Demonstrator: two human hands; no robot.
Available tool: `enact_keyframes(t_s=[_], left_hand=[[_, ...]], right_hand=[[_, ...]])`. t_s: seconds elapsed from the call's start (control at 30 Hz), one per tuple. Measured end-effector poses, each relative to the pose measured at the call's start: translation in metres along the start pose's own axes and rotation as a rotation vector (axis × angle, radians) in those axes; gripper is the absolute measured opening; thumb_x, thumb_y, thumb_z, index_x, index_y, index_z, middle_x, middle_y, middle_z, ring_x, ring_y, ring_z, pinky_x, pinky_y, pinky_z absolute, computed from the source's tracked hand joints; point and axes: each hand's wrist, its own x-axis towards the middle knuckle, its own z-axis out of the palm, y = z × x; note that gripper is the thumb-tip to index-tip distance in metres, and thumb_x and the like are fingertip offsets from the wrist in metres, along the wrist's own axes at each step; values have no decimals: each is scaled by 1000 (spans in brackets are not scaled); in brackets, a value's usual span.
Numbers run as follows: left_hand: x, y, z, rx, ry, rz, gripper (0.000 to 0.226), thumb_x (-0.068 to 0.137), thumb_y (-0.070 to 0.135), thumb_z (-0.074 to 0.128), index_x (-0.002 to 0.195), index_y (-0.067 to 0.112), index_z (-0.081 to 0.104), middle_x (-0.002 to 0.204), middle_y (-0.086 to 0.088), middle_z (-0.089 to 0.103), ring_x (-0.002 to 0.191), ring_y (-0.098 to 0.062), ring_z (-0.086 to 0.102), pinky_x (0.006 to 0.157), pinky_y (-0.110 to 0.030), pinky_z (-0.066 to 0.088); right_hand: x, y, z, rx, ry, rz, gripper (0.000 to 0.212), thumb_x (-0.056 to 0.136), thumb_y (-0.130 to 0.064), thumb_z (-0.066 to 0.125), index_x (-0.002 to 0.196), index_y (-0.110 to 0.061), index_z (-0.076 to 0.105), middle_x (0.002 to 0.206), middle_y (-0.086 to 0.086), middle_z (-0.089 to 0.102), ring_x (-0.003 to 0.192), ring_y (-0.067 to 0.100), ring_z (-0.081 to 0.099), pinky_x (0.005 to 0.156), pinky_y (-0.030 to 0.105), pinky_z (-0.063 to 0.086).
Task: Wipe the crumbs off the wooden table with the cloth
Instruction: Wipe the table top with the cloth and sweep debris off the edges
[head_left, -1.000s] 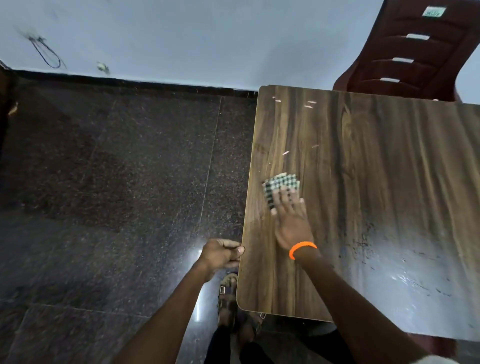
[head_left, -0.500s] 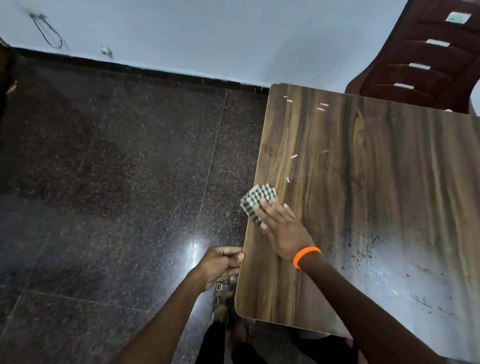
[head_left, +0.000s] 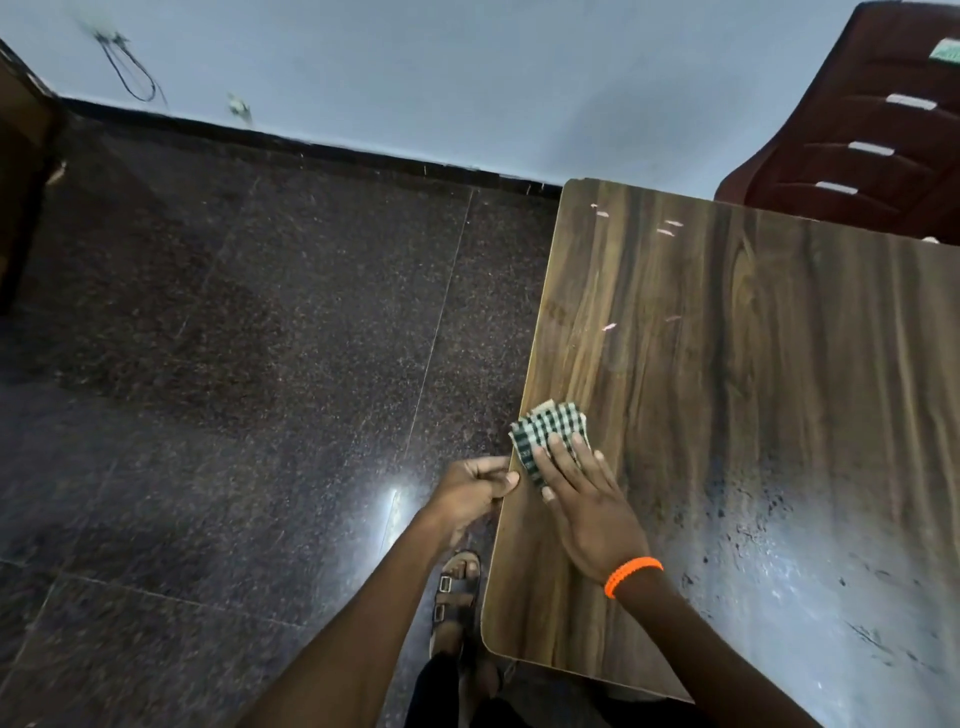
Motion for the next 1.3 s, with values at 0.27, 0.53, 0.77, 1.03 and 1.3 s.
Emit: enact_keyframes(t_s=[0.27, 0.53, 0.77, 1.03, 1.3], left_hand=[[24, 2, 2, 56, 28, 54, 25, 92, 1, 66, 115, 9, 72, 92, -4, 77, 82, -13, 71, 75, -27, 59], [45, 30, 37, 219, 261, 287, 34, 89, 1, 69, 123, 5, 69, 114, -6, 75, 107, -18, 70, 99, -36, 54], [45, 38, 51, 380, 477, 320, 34, 85, -2, 73, 119, 1, 71, 114, -12, 74, 100, -14, 68, 89, -20, 49], [50, 56, 36, 173, 318, 95, 30, 81, -12, 72, 110, -3, 71, 85, -8, 73, 64, -9, 67, 48, -16, 53], [65, 63, 11, 106, 132, -29, 31, 73, -12, 80, 98, 4, 72, 94, -12, 78, 84, -22, 76, 76, -32, 63]], right_hand=[[83, 85, -57, 83, 153, 434, 56, 106, -27, 37, 160, -24, 22, 169, 0, 15, 157, 25, 9, 125, 45, 10], [4, 173, -74, 207, 302, 861, 55, 107, -25, 37, 160, -17, 22, 168, 10, 13, 156, 32, 5, 125, 52, 9], [81, 100, -63, 44, 179, 461, 58, 108, -28, 29, 161, -14, 12, 169, 7, 9, 156, 34, -1, 126, 49, 7], [18, 109, -45, -13, 29, -107, 54, 107, -33, 34, 160, -29, 22, 168, -10, 14, 157, 15, 3, 126, 33, 1], [105, 170, -95, 74, 285, 616, 55, 107, -23, 38, 159, -12, 25, 167, 9, 19, 156, 32, 9, 123, 47, 14]])
